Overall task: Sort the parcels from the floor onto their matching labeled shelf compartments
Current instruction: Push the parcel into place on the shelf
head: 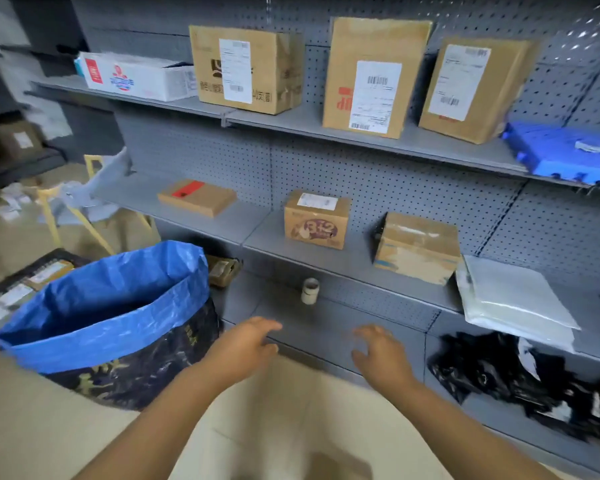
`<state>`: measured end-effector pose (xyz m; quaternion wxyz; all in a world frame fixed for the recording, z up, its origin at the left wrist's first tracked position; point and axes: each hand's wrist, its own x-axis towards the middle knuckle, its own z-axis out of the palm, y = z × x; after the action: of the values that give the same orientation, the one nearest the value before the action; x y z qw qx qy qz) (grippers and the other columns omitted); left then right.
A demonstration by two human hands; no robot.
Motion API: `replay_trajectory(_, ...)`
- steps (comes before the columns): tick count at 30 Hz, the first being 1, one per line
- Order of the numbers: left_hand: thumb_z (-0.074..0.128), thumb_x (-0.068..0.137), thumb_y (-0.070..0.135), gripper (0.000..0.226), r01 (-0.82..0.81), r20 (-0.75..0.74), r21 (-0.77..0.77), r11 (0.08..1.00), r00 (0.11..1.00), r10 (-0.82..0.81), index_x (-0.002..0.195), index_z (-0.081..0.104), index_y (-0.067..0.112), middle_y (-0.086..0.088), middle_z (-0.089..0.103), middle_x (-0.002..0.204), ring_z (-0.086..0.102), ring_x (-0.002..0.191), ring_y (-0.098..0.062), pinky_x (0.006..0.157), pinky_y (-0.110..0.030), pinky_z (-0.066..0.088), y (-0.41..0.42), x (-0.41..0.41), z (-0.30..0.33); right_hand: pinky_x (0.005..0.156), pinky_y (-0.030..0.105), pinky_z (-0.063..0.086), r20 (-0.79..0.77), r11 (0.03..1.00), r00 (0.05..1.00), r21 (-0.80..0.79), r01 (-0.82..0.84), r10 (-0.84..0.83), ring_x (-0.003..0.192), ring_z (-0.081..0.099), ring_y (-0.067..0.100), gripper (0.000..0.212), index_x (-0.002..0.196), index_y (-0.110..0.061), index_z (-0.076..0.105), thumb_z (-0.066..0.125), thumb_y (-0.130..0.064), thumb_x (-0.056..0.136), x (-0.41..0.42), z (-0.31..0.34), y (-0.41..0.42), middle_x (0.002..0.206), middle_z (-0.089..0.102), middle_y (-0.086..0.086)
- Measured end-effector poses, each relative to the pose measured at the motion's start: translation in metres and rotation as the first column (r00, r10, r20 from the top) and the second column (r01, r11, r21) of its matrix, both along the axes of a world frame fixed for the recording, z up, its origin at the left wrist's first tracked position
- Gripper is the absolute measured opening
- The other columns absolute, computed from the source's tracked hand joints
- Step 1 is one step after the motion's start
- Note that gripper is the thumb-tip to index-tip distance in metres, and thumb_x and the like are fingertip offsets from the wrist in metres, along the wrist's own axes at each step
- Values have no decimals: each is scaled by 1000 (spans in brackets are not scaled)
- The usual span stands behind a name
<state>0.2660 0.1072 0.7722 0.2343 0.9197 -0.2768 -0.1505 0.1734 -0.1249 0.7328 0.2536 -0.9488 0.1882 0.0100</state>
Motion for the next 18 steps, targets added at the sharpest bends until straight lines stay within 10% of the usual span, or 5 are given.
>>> replay_trajectory(18,52,90,23,40,656,-139,76,751,753,-644,129,49,25,1,51,133,50,119,-17,97,-27,38,-110,135,-48,101,32,34,-147,727,723,31,686,-675,124,45,21,41,127,-22,53,53,-21,86,2,-37,31,134,52,1)
